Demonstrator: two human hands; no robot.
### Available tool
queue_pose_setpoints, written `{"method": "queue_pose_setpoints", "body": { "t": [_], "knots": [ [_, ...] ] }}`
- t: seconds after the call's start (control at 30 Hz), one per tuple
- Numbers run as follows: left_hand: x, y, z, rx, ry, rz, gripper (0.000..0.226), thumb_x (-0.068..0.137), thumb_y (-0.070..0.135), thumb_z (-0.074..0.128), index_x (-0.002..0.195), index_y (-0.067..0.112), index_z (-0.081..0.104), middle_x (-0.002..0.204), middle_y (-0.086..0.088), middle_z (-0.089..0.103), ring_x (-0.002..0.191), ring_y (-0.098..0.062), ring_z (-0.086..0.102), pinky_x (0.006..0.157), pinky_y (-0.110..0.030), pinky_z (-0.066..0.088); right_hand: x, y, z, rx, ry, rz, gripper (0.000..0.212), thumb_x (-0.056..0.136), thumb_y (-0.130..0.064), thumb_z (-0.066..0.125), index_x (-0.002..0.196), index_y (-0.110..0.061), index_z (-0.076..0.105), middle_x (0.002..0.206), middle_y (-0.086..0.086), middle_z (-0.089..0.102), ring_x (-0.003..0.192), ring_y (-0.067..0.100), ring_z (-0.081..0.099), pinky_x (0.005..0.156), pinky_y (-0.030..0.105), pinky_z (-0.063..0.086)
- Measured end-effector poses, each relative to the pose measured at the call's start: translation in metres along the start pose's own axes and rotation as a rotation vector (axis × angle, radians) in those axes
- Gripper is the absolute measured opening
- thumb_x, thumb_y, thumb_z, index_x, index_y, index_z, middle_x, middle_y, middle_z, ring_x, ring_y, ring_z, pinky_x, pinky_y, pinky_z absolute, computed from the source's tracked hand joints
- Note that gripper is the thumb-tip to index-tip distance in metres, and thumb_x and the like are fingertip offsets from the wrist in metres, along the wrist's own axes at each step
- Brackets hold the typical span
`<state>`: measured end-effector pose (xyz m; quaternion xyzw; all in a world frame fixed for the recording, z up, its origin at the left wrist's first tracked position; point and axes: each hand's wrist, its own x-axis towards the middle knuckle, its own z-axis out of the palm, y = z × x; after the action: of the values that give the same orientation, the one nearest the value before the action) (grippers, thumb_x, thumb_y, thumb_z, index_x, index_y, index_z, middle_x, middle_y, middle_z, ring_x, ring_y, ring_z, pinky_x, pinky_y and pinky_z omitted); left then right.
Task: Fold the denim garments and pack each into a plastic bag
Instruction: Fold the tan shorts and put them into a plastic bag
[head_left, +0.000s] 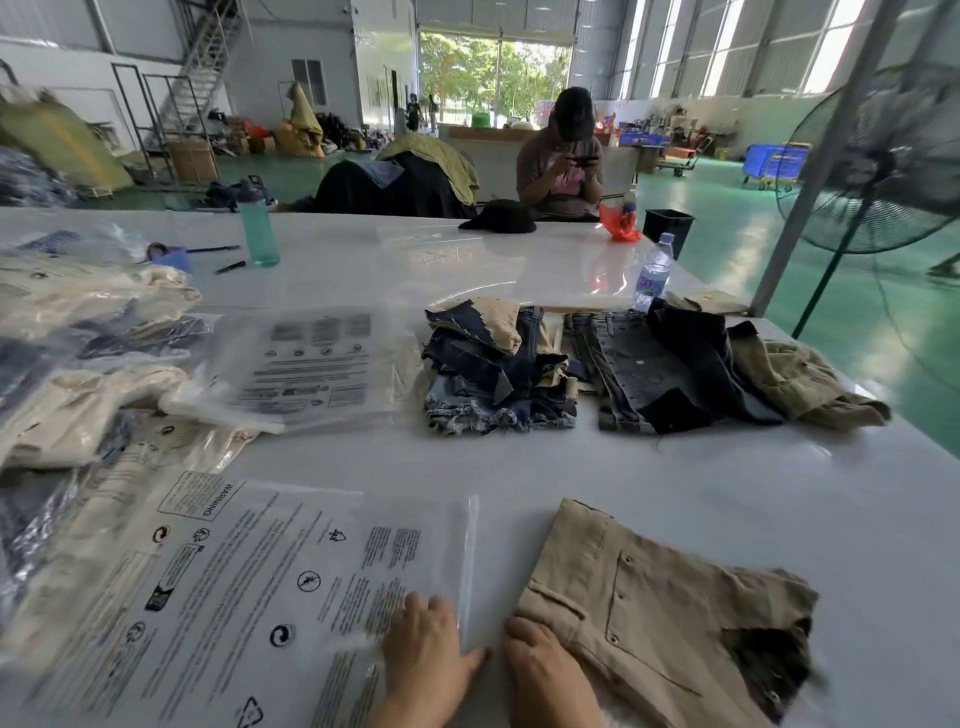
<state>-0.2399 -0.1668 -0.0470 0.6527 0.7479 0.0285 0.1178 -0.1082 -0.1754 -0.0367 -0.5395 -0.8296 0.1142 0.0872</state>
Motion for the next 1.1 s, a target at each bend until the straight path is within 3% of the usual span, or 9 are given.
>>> {"method": "queue_pose_setpoints", "body": {
  "t": [0.13, 0.23, 0.37, 0.5, 0.7, 0.8, 0.9, 1.0, 1.1],
  "knots": [
    [0.003, 0.010, -0.005, 0.140, 0.033, 0.039, 0.032, 0.097, 0.023, 0.038, 0.122, 0.013, 0.053, 0.127, -0.007, 0.050, 0.120, -0.023, 0.047, 0.097, -0.030, 0.038, -0.001, 0.013, -0.004, 0.155, -0.054, -0.019, 0.022, 0.082, -0.023, 0.058, 0.091, -0.009, 0.072, 0.111, 0.003, 0.065, 0.112, 0.011, 0.056, 0.090, 0.016, 0.040],
    [0.006, 0.011, -0.014, 0.028, 0.004, 0.053, 0.027, 0.094, 0.020, 0.046, 0.115, 0.011, 0.060, 0.118, -0.007, 0.059, 0.111, -0.022, 0.055, 0.090, -0.027, 0.043, 0.003, 0.012, -0.011, 0.328, -0.046, 0.035, 0.024, 0.084, -0.015, 0.048, 0.084, -0.003, 0.069, 0.094, 0.010, 0.066, 0.092, 0.016, 0.058, 0.079, 0.021, 0.040],
    [0.009, 0.007, -0.027, -0.614, -0.061, 0.016, 0.028, 0.081, 0.014, 0.067, 0.054, 0.017, 0.058, 0.059, -0.001, 0.058, 0.053, -0.006, 0.050, 0.054, -0.021, 0.036, 0.005, 0.003, -0.016, 0.889, -0.083, 0.394, 0.026, 0.094, -0.021, 0.056, 0.070, -0.016, 0.063, 0.067, 0.002, 0.062, 0.054, 0.004, 0.059, 0.058, 0.019, 0.048],
    [0.004, 0.003, -0.029, -0.925, -0.124, 0.002, 0.030, 0.076, 0.004, 0.074, 0.053, 0.019, 0.062, 0.042, 0.010, 0.055, 0.041, 0.006, 0.045, 0.048, -0.011, 0.037, 0.009, -0.002, -0.022, 1.405, -0.120, 0.577, 0.030, 0.092, -0.022, 0.062, 0.071, -0.001, 0.063, 0.062, 0.013, 0.063, 0.051, 0.018, 0.062, 0.051, 0.027, 0.054],
    [0.013, -0.009, -0.044, -1.023, -0.113, -0.026, 0.015, 0.086, 0.004, 0.065, 0.074, 0.007, 0.058, 0.062, -0.004, 0.067, 0.050, -0.011, 0.063, 0.050, -0.024, 0.052, 0.020, -0.002, -0.032, 1.325, 0.005, 0.647, 0.026, 0.091, 0.003, 0.051, 0.065, 0.001, 0.056, 0.056, 0.015, 0.064, 0.045, 0.022, 0.063, 0.045, 0.027, 0.053],
    [0.033, -0.035, -0.071, -0.839, 0.273, -0.086, 0.019, 0.091, 0.004, 0.056, 0.075, 0.012, 0.049, 0.065, -0.009, 0.068, 0.041, -0.014, 0.061, 0.040, -0.019, 0.046, 0.019, 0.013, -0.041, 1.198, 0.141, 0.659, 0.027, 0.086, 0.004, 0.052, 0.060, 0.000, 0.054, 0.058, 0.021, 0.058, 0.042, 0.021, 0.060, 0.041, 0.025, 0.049],
    [0.053, -0.070, -0.110, -0.797, 0.671, -0.196, 0.009, 0.089, 0.000, 0.053, 0.090, 0.007, 0.047, 0.078, -0.020, 0.067, 0.065, -0.032, 0.065, 0.055, -0.032, 0.048, 0.017, 0.029, -0.044, 1.126, 0.121, 0.678, 0.032, 0.085, -0.001, 0.052, 0.053, -0.006, 0.054, 0.055, 0.019, 0.060, 0.036, 0.018, 0.053, 0.037, 0.022, 0.042],
    [0.060, -0.082, -0.131, -0.687, 0.830, -0.156, 0.014, 0.088, -0.005, 0.049, 0.097, 0.005, 0.045, 0.077, -0.022, 0.062, 0.066, -0.037, 0.058, 0.054, -0.031, 0.033, 0.024, 0.044, -0.053, 1.018, -0.171, 0.555, 0.028, 0.087, -0.004, 0.055, 0.060, -0.007, 0.062, 0.061, 0.014, 0.068, 0.046, 0.020, 0.063, 0.046, 0.030, 0.053],
    [0.056, -0.065, -0.126, -0.428, 0.726, 0.084, 0.015, 0.085, -0.008, 0.050, 0.083, 0.005, 0.057, 0.078, -0.017, 0.059, 0.062, -0.032, 0.054, 0.050, -0.027, 0.030, 0.044, 0.081, -0.066, 0.671, -0.004, 0.441, 0.010, 0.092, -0.015, 0.060, 0.092, -0.009, 0.067, 0.088, 0.014, 0.071, 0.071, 0.020, 0.067, 0.071, 0.038, 0.058]
  ]
}}
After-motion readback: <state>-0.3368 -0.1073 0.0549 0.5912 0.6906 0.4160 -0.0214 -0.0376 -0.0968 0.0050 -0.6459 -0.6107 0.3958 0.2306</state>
